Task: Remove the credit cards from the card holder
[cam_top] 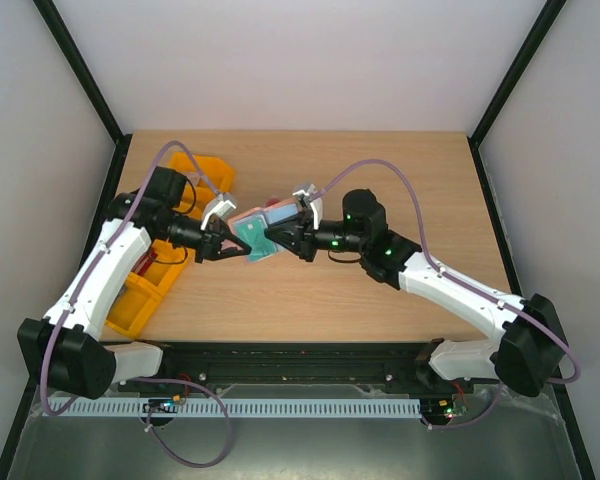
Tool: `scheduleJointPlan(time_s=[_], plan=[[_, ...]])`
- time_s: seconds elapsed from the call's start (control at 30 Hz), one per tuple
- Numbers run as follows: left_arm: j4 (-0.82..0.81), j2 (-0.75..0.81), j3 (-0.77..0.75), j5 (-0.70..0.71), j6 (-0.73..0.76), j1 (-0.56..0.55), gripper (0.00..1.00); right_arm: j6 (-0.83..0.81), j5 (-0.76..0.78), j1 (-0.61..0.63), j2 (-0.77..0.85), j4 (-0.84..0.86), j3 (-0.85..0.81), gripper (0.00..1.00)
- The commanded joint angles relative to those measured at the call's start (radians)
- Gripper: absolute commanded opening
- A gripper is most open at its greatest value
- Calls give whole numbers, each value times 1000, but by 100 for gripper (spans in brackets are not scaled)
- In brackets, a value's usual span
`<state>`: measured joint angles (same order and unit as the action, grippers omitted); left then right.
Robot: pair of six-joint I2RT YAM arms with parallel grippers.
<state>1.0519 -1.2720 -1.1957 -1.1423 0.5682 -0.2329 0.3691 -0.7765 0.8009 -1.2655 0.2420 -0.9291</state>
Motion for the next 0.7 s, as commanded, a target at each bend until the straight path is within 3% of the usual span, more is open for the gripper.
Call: scheduleJointPlan(time_s=[0.0,0.37,0.67], plan=[[-115,9,6,-31,-29,-34,3,-21,-218,137,-12,88,-71,16],[-76,18,7,-41,13,-35,2,-112,-193,145,-4,-51,-106,23],[-33,18,-5,-59,67,-36,2,-197,324,149,72,-181,-136,14]])
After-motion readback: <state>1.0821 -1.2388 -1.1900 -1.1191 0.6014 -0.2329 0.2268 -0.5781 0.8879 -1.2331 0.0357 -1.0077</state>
